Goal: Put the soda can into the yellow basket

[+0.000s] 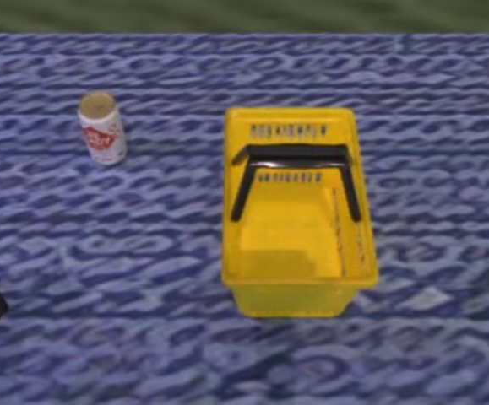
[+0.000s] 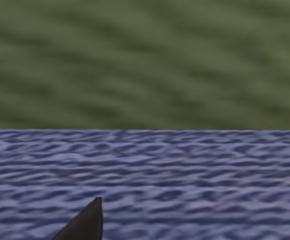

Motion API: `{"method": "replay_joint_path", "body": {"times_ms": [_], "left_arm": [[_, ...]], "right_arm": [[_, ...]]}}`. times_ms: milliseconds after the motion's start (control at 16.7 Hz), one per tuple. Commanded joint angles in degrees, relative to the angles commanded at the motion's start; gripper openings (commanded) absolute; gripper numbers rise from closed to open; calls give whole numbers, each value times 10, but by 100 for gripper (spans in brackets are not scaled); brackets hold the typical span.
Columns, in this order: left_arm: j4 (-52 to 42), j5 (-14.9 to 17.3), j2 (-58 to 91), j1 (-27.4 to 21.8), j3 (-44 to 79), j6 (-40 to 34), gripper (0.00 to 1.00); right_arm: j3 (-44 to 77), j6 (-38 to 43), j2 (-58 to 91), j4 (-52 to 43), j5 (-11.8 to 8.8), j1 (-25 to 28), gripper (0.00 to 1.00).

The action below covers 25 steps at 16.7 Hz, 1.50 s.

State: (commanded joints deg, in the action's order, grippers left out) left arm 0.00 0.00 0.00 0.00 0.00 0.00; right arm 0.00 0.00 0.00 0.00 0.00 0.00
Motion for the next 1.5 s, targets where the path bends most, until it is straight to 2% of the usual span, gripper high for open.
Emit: {"method": "replay_joint_path", "body": {"times_ms": [300,660,960,1500], "left_arm": [[-21,4,27,-3,21,7,100],[-139,26,202,-19,178,53,100],[-271,46,424,-35,408,114,100],[-519,62,893,-65,923,245,100]], "right_arm": [[0,0,0,0,0,0,100],[0,0,0,0,0,0,100],[0,0,0,0,0,0,100],[0,0,0,0,0,0,100]]}}
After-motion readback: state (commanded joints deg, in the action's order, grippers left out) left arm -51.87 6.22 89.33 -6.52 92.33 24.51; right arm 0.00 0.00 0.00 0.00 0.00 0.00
